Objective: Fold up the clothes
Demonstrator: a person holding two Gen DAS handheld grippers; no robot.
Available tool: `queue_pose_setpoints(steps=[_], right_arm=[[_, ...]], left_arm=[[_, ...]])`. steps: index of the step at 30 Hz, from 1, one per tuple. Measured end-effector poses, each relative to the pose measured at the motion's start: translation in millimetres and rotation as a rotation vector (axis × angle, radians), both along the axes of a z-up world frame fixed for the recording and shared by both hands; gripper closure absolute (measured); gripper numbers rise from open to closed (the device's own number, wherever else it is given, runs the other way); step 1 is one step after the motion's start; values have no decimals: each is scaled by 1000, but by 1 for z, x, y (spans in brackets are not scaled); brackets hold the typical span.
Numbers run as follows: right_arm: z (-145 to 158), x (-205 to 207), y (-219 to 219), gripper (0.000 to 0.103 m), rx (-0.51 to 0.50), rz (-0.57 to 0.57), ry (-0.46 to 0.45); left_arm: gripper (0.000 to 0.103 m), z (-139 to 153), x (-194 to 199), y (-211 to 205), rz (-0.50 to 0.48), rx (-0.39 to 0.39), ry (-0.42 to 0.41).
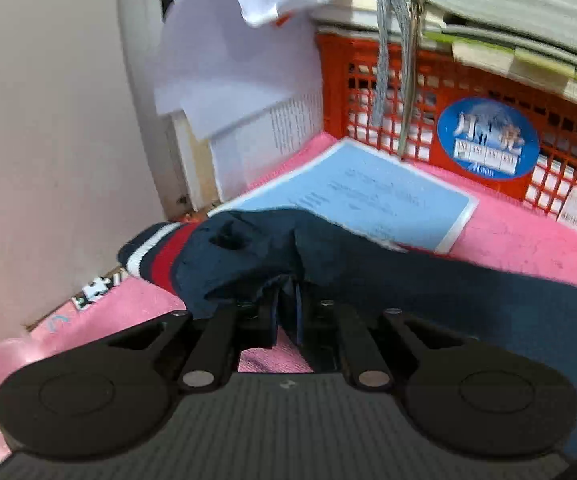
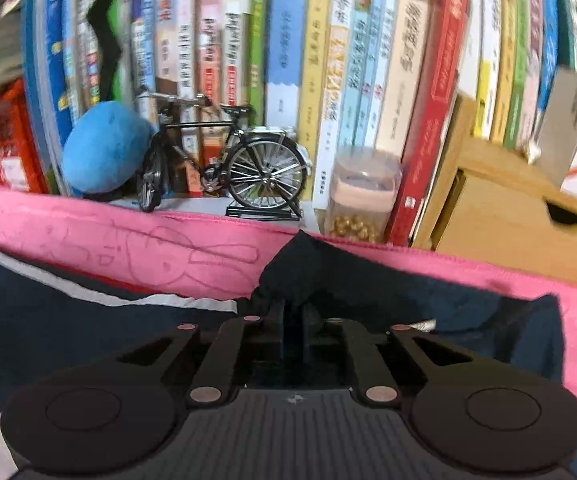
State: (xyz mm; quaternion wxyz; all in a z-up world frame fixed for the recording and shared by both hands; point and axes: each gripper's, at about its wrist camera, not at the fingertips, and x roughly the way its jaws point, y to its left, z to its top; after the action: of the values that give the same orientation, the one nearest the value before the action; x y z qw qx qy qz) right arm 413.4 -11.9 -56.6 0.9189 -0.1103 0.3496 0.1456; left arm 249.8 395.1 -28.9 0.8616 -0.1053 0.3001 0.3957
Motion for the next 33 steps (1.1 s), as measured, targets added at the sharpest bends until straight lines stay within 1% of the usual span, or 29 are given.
queue_pose_setpoints(steps=[1, 2, 3, 4, 5, 7, 9, 11, 13, 14, 15, 16, 17, 19, 21, 23, 24, 25, 26, 28, 29, 30, 31, 33], right_arm=[[4, -4, 0, 68, -25, 13, -17], [8, -8, -1, 63, -40, 30, -32], [14, -12, -4, 56, -47, 50, -46], [20, -19, -6, 54, -44, 70, -56], [26, -23, -9, 54, -39, 84, -53], [38, -33, -16, 47, -28, 111, -45], [49, -48, -25, 40, -23, 146, -20], [60, -67, -37, 38, -29, 199, -12], [69, -91, -51, 29, -44, 253, -13], [72, -103, -58, 28, -55, 275, -10], [73, -118, -63, 27, -64, 293, -3], [74, -134, -70, 27, -64, 309, 11], [75, -149, -77, 27, -63, 324, 24], [77, -183, -93, 25, -46, 358, 50], [76, -213, -110, 23, -33, 372, 63], [72, -241, -131, 22, -30, 363, 77], [68, -253, -142, 22, -33, 348, 89], [62, -259, -156, 22, -47, 311, 101], [56, -265, -170, 22, -60, 274, 112], [44, -277, -199, 22, -86, 199, 136], [37, -284, -214, 22, -99, 162, 147], [33, -290, -228, 18, -106, 122, 155], [35, -298, -245, 18, -85, 68, 144], [39, -314, -278, 18, -43, -40, 121]], left_arm=[[91, 5, -5, -5, -6, 26, -22], [89, 9, -11, -11, -19, 52, -37], [82, 13, -16, -17, -33, 74, -50], [76, 16, -21, -24, -48, 76, -50], [75, 20, -26, -31, -64, 74, -51], [74, 27, -38, -43, -112, 26, -60], [71, 33, -50, -56, -154, -41, -71], [71, 39, -64, -73, -204, -88, -90], [70, 45, -77, -102, -311, -94, -103], [70, 47, -82, -122, -383, -85, -98], [66, 48, -86, -142, -454, -76, -93], [58, 49, -88, -162, -526, -73, -87], [53, 48, -91, -181, -597, -78, -80], [39, 46, -96, -216, -721, -87, -64], [36, 36, -96, -246, -810, -64, -24], [36, 20, -87, -262, -823, -46, 54], [34, 12, -83, -265, -813, -43, 85], [29, 7, -81, -263, -795, -37, 85], [26, 7, -81, -256, -756, -13, 88], [23, 7, -82, -243, -683, 29, 93], [22, 9, -85, -236, -663, 14, 93], [24, 12, -88, -228, -637, 3, 95], [33, 16, -93, -223, -595, 14, 105], [35, 24, -111, -221, -562, 67, 113]])
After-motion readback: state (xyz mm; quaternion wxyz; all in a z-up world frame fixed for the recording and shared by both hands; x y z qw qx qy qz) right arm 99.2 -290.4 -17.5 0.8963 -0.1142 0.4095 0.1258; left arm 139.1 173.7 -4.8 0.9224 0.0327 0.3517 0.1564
